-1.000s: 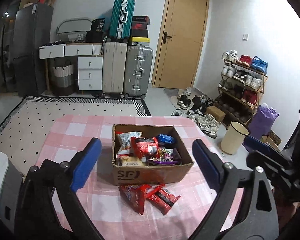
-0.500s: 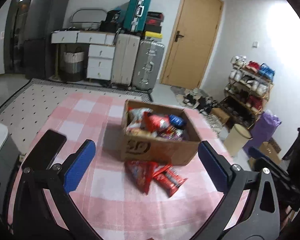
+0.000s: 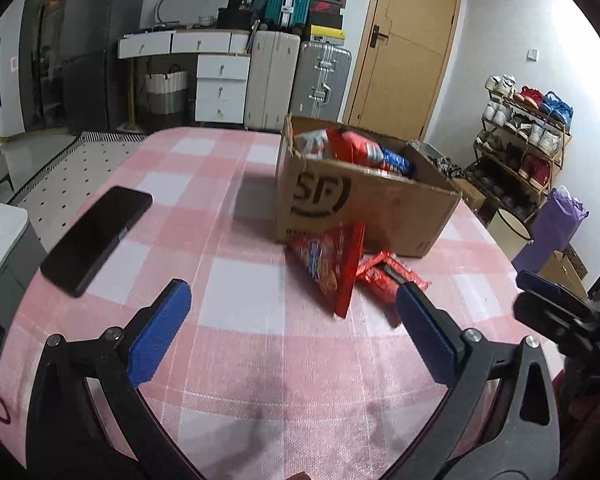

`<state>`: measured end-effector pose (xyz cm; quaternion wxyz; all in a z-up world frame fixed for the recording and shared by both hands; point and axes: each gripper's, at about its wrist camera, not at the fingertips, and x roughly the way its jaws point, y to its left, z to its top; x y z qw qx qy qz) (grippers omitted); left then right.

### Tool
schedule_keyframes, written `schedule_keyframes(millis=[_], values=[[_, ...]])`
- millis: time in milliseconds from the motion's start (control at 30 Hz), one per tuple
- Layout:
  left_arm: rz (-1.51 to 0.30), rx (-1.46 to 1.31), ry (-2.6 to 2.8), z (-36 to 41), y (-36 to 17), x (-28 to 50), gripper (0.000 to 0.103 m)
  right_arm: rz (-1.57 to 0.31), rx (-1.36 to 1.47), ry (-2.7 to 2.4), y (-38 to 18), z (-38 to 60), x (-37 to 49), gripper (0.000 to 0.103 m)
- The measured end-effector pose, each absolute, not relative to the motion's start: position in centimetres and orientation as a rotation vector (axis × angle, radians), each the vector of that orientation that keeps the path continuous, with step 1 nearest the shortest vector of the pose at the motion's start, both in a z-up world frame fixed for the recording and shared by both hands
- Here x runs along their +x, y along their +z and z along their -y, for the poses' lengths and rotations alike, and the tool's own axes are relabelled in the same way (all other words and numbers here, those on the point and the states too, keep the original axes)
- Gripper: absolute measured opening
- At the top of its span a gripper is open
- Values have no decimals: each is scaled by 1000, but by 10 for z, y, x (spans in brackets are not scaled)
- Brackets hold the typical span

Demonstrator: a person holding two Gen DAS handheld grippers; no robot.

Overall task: Organize snacks
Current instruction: 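Withdraw both grippers from the box toward the remaining red bags, then grasp the black-striped red wafer pack with the right gripper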

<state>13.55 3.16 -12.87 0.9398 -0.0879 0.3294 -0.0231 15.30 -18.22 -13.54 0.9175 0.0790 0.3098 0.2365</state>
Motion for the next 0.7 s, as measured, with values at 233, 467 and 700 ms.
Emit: schedule_keyframes(millis=[233, 467, 700], values=[[-711, -169, -53, -28, -151, 139, 102, -725, 148, 485, -154, 176, 174, 102], [-752, -176, -54, -30, -163, 143, 102, -823, 100, 493, -176, 159, 206, 102], [-774, -194, -36, -38, -169, 144, 102, -863, 37, 513, -183, 135, 236, 102]])
